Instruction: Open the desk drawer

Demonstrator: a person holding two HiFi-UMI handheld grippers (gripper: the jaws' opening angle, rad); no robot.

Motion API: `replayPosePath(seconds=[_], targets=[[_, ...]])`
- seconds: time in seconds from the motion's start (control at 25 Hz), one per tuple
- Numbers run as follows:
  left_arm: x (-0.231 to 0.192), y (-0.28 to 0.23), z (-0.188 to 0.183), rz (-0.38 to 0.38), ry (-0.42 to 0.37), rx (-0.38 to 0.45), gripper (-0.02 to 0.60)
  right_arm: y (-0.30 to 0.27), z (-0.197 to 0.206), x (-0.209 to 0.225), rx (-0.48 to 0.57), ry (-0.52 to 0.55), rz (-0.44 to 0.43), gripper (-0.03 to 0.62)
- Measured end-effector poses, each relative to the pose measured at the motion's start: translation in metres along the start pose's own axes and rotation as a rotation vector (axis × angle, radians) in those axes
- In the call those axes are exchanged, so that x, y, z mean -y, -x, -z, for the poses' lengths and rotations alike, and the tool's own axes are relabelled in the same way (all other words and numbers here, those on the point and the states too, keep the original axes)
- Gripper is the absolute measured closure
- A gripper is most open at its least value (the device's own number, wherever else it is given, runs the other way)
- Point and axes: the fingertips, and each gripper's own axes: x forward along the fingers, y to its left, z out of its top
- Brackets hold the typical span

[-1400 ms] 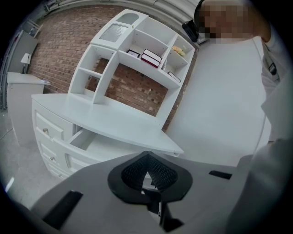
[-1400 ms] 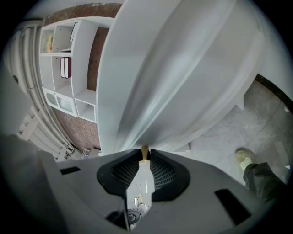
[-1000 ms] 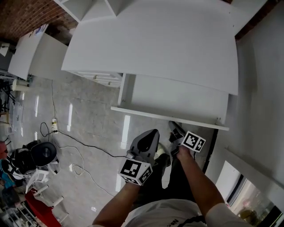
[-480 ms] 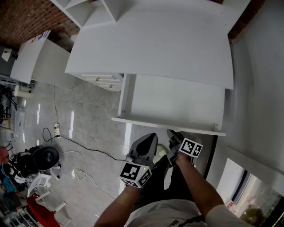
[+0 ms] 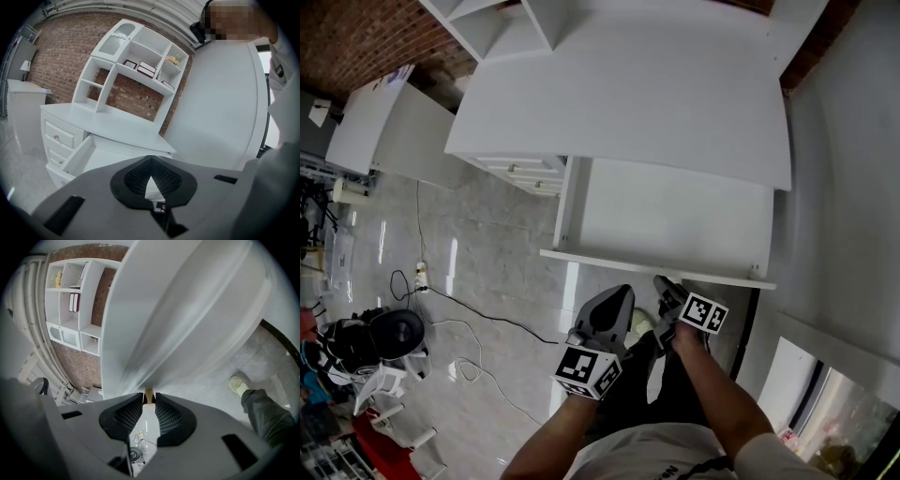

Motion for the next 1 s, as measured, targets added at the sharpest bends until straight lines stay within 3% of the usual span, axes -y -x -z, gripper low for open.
replayPosePath(seconds=[0.24, 0.44, 0.64, 1.0], targets=[[0.007, 0.009, -0.007, 0.012, -0.002, 0.019, 0.569, 0.013, 0.008, 0.001, -0.024, 0.000, 0.044, 0.516], [0.019, 0.017, -0.015, 0.031, 0.007, 0.024, 0.569, 0.037, 0.016, -0.018, -0.072, 0.062, 0.051, 0.538], [0.037, 0.021, -0.028, 0.054, 0.015, 0.020, 0.569, 0.061, 0.008, -0.080, -0.103, 0.171, -0.042, 0.554], [0.071, 0.037, -0.075, 0.058, 0.008, 0.056, 0.569, 0.112, -0.031, -0.218, -0.064, 0.499, -0.196, 0.566]])
